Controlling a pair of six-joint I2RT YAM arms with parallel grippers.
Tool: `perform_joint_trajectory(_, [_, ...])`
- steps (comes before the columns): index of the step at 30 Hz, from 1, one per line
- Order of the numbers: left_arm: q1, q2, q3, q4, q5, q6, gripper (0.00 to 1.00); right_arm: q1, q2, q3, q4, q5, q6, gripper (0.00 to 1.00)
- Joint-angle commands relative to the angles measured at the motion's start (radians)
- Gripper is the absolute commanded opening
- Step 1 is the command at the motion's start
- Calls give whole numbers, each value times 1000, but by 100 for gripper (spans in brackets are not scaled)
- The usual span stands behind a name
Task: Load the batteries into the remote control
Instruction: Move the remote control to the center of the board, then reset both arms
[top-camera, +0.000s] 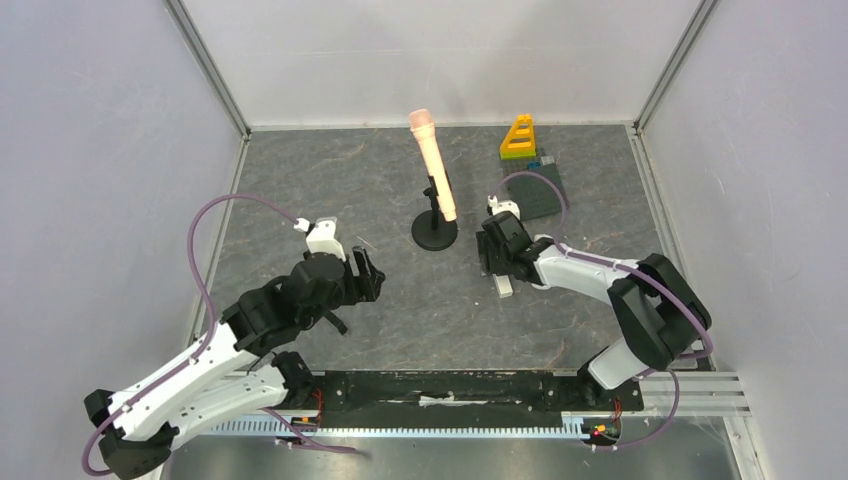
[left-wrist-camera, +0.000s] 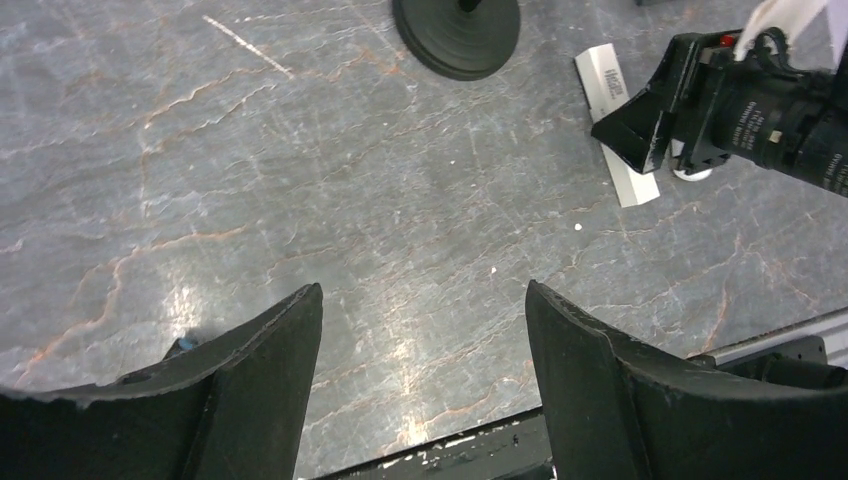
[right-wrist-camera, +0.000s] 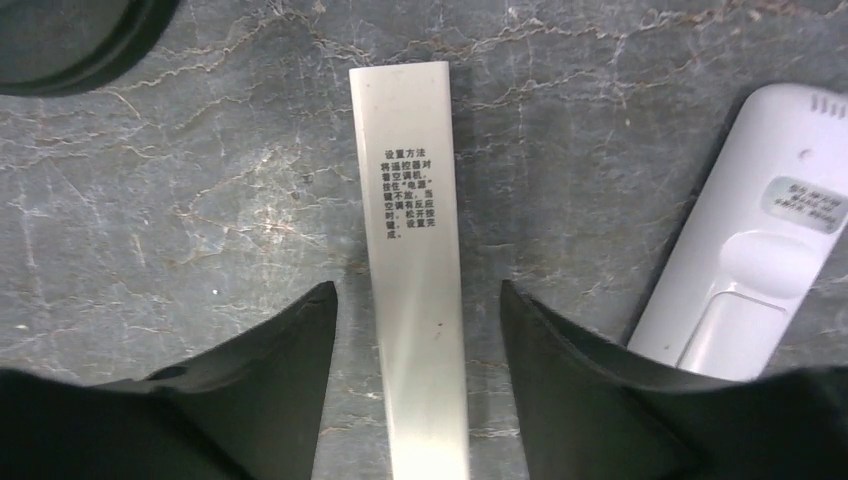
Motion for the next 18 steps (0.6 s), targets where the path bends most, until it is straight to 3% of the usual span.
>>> perform_joint_trajectory(1, [5, 24, 86, -148, -42, -79, 80, -6, -28, 39, 7, 24, 31, 74])
perform_joint_trajectory(3, [5, 27, 109, -179, -37, -66, 80, -6, -63, 52, -22, 25, 24, 87])
perform_joint_trajectory(6, [5, -3, 132, -217, -58, -51, 80, -13, -162, 72, -68, 23, 11, 98])
perform_joint_trajectory(13, [5, -216, 142, -273, -70, -16, 80, -29, -525, 88, -262, 181, 20, 98])
perform_joint_trajectory(18, [5, -303, 198, -394, -133, -23, 80, -30, -833, 114, -429, 447, 66, 98])
